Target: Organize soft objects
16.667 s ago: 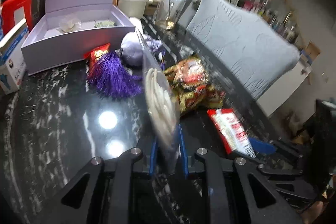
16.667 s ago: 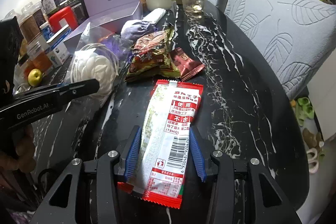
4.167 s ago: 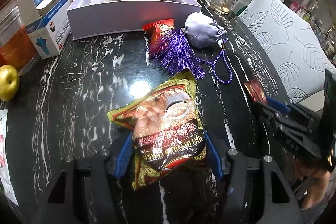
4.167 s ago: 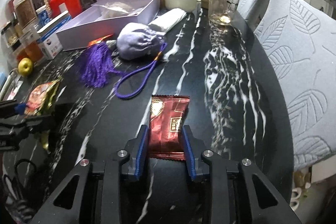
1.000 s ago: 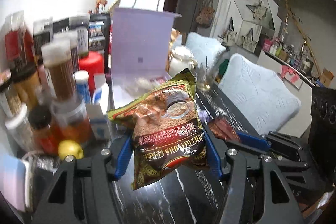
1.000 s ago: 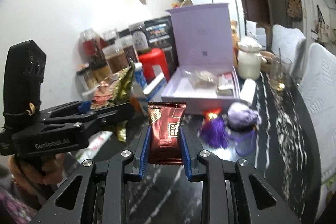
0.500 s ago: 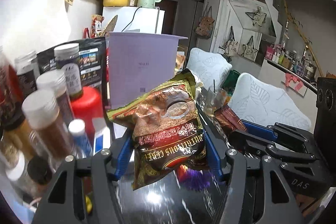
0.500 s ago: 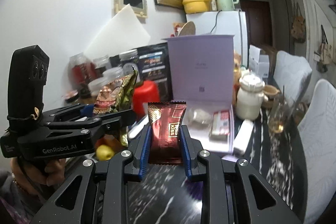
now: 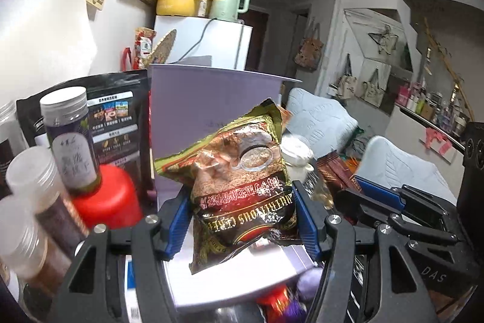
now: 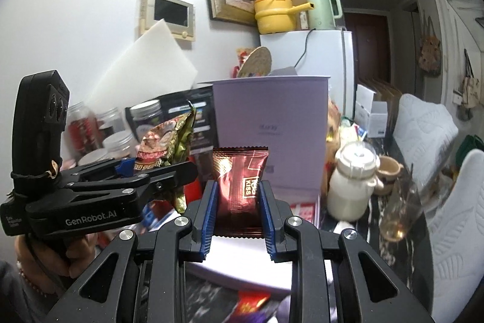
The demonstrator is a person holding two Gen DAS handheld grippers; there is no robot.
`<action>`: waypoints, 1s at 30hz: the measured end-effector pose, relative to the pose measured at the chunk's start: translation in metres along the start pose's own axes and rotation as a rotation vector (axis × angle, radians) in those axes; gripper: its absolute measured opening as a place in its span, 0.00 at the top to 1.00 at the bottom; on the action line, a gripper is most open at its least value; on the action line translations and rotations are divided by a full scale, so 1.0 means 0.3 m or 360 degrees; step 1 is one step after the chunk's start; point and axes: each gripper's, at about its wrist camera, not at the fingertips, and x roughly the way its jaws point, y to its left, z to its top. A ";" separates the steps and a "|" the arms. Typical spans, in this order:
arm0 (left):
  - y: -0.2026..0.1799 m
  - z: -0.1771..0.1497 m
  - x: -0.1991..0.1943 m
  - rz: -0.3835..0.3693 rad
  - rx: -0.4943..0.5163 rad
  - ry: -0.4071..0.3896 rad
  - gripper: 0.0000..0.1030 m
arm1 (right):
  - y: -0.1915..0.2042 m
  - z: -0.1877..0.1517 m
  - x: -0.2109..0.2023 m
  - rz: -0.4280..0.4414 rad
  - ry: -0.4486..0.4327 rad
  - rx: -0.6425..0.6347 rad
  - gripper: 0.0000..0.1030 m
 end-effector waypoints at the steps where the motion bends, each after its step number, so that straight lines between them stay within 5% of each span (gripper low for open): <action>1: 0.009 0.007 0.021 0.0004 -0.0019 0.0000 0.41 | -0.013 0.009 0.018 -0.0003 -0.0007 -0.0001 0.74; 15: 0.076 0.050 0.241 0.0133 -0.0098 0.0053 0.41 | -0.136 0.078 0.253 -0.0002 0.0012 0.0032 0.74; 30: 0.060 -0.018 0.423 0.0182 -0.0061 0.0263 0.41 | -0.218 -0.010 0.415 -0.0071 0.0263 0.0049 0.74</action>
